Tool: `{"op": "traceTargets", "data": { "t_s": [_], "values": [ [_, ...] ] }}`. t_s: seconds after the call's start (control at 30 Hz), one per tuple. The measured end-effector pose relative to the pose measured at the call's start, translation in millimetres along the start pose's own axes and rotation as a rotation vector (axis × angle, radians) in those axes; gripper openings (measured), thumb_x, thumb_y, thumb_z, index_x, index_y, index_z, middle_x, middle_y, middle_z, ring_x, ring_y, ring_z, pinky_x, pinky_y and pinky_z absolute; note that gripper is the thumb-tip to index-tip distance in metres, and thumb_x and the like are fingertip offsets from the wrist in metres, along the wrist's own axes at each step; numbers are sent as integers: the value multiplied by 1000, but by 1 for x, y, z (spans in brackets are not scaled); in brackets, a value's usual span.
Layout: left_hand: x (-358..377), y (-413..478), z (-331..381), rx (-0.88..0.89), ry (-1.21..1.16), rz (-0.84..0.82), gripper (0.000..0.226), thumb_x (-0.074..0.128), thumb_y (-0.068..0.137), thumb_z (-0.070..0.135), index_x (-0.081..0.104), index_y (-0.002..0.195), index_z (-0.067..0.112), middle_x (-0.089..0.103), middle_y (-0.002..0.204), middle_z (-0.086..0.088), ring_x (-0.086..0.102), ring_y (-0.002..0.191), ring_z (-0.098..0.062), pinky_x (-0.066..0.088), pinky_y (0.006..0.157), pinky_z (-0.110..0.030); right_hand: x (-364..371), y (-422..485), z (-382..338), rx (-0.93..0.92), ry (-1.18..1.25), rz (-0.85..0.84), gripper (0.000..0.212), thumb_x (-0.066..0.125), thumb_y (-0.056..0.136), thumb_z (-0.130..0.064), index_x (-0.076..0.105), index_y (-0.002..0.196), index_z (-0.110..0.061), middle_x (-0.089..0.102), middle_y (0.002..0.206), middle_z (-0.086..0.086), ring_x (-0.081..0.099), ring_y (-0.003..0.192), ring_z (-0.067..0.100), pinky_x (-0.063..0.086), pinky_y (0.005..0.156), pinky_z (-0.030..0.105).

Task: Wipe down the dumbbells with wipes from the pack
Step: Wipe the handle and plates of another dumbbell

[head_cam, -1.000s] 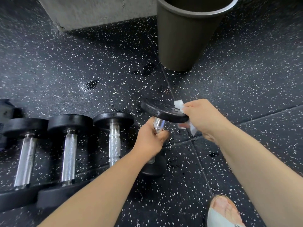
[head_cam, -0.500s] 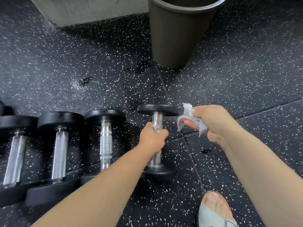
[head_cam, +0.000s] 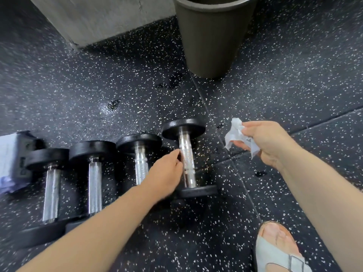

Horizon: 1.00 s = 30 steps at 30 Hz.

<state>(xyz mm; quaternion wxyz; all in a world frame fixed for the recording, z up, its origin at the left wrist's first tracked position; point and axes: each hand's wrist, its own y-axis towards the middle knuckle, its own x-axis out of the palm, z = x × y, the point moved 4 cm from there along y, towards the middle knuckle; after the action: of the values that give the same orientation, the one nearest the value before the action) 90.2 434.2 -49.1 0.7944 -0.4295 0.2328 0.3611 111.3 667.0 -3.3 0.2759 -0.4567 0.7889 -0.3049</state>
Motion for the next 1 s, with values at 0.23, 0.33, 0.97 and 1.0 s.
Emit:
{"op": "traceTargets", "data": {
  "t_s": [0.23, 0.33, 0.97, 1.0],
  "values": [
    [0, 6, 34, 651, 916, 108, 63, 63, 83, 5, 43, 140, 25, 24, 156, -11, 13, 147, -29, 5, 118, -40, 15, -6, 17, 83, -162, -102, 38, 54, 86, 12, 69, 57, -9, 65, 73, 10, 66, 76, 25, 52, 95, 49],
    [10, 26, 38, 685, 1110, -22, 36, 57, 90, 11, 57, 124, 23, 43, 145, -8, 15, 147, -26, 0, 119, -41, 11, 0, 16, 62, -132, -91, 40, 53, 88, 11, 67, 58, -11, 65, 71, 10, 66, 73, 24, 52, 94, 47],
    [21, 46, 90, 552, 1100, -144, 15, 60, 87, 23, 58, 101, 25, 59, 96, 4, 50, 105, -21, 27, 107, -40, -58, 27, 26, 107, 78, 47, 13, 54, 93, 3, 64, 93, -5, 64, 91, 11, 67, 74, 23, 54, 91, 45],
    [21, 46, 93, 505, 1044, -151, 14, 60, 87, 29, 56, 99, 25, 61, 98, 2, 51, 104, -22, 32, 99, -38, -60, 26, 26, 103, 96, 59, 13, 54, 93, 3, 64, 94, -5, 63, 91, 10, 67, 74, 23, 55, 90, 43]
  ]
}}
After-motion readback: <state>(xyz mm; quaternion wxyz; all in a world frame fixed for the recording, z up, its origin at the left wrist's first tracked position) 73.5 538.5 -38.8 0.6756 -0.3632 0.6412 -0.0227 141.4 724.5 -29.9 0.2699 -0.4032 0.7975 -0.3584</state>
